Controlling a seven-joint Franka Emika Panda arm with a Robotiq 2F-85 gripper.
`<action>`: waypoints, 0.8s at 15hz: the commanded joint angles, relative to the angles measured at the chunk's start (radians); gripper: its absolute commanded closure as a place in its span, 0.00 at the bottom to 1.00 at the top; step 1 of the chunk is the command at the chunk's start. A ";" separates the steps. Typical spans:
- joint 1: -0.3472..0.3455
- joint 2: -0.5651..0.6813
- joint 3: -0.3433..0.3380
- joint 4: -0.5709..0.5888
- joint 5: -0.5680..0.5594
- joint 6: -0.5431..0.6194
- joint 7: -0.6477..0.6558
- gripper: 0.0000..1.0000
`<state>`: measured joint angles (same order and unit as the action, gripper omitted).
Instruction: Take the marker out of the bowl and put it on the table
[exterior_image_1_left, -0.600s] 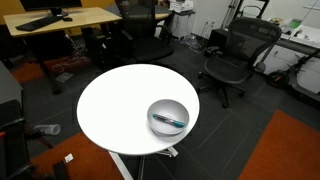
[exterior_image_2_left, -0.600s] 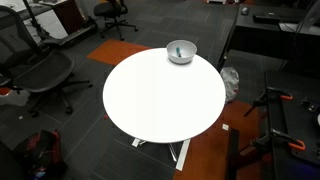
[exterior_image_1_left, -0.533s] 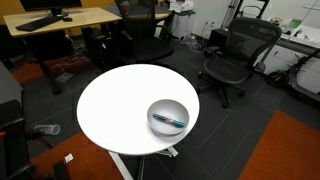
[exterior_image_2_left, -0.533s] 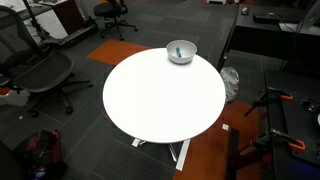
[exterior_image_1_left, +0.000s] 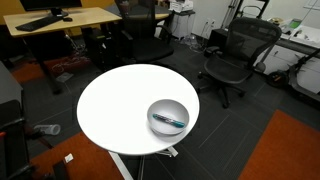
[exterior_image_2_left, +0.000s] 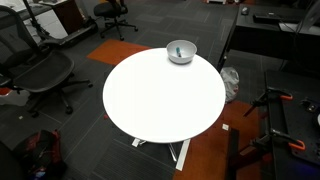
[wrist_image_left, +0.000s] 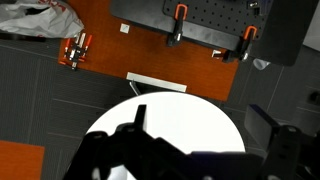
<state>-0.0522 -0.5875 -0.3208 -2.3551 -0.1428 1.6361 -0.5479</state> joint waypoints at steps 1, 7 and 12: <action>-0.010 0.056 0.001 0.025 0.030 0.057 0.018 0.00; -0.031 0.099 0.017 0.031 0.079 0.174 0.133 0.00; -0.060 0.149 0.038 0.032 0.121 0.299 0.294 0.00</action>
<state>-0.0737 -0.4796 -0.3157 -2.3437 -0.0535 1.8877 -0.3446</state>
